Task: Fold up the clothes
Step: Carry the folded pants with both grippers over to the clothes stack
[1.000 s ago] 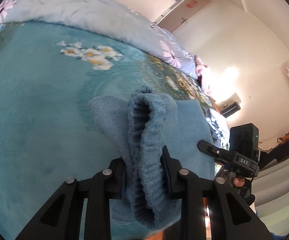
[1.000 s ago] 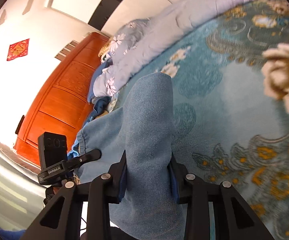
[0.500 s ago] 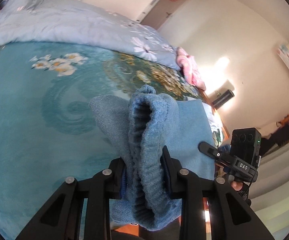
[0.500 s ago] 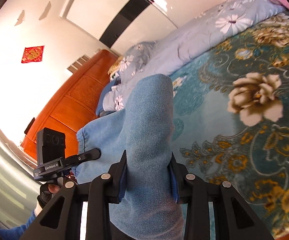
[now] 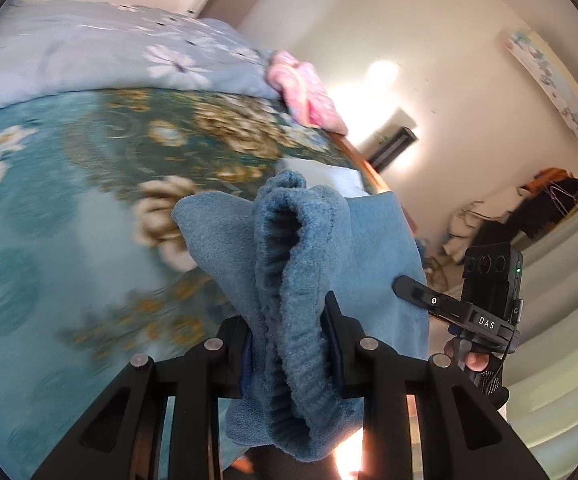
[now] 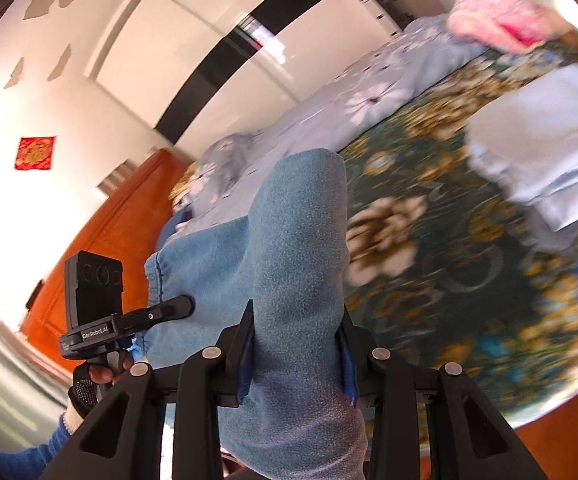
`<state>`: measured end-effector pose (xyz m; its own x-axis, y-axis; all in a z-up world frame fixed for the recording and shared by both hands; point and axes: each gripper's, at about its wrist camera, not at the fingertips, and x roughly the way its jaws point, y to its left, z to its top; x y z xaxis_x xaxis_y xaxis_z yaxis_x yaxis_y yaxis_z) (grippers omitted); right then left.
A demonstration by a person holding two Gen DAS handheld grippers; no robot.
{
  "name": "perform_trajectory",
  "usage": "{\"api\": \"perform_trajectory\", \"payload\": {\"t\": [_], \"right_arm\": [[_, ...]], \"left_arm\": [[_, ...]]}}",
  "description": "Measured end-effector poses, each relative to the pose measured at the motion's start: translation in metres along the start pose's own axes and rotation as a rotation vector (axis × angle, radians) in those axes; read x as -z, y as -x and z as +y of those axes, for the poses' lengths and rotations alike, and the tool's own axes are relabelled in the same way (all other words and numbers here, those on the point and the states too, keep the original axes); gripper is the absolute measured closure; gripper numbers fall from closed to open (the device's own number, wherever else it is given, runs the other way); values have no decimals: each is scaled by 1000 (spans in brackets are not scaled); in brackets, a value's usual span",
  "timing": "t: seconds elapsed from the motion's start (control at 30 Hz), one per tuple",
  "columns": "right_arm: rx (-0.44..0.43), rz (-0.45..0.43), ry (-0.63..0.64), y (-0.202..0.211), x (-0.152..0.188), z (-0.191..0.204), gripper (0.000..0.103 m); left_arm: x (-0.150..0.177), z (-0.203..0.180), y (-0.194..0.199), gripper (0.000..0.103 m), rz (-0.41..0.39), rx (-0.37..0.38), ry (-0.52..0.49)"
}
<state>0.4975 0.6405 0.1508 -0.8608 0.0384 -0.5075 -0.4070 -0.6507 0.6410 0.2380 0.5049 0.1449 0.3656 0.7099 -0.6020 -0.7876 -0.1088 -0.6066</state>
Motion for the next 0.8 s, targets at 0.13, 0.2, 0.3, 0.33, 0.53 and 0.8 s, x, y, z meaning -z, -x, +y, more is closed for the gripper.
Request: {"api": "perform_trajectory", "payload": {"t": [0.13, 0.2, 0.3, 0.33, 0.53, 0.8], "right_arm": [[70, -4, 18, 30, -32, -22, 66], [105, -1, 29, 43, -50, -34, 66], [137, 9, 43, 53, -73, -48, 66], [145, 11, 44, 55, -80, -53, 66], [194, 40, 70, 69, -125, -89, 66], [245, 57, 85, 90, -181, -143, 66]], "left_arm": [[-27, -22, -38, 72, 25, 60, -20], [-38, -33, -53, 72, 31, 77, -36], [-57, -46, -74, 72, 44, 92, -59], [-63, -50, -81, 72, 49, 95, -66], [-95, -74, -127, 72, 82, 113, -110], [-136, -106, -197, 71, 106, 140, -138]]}}
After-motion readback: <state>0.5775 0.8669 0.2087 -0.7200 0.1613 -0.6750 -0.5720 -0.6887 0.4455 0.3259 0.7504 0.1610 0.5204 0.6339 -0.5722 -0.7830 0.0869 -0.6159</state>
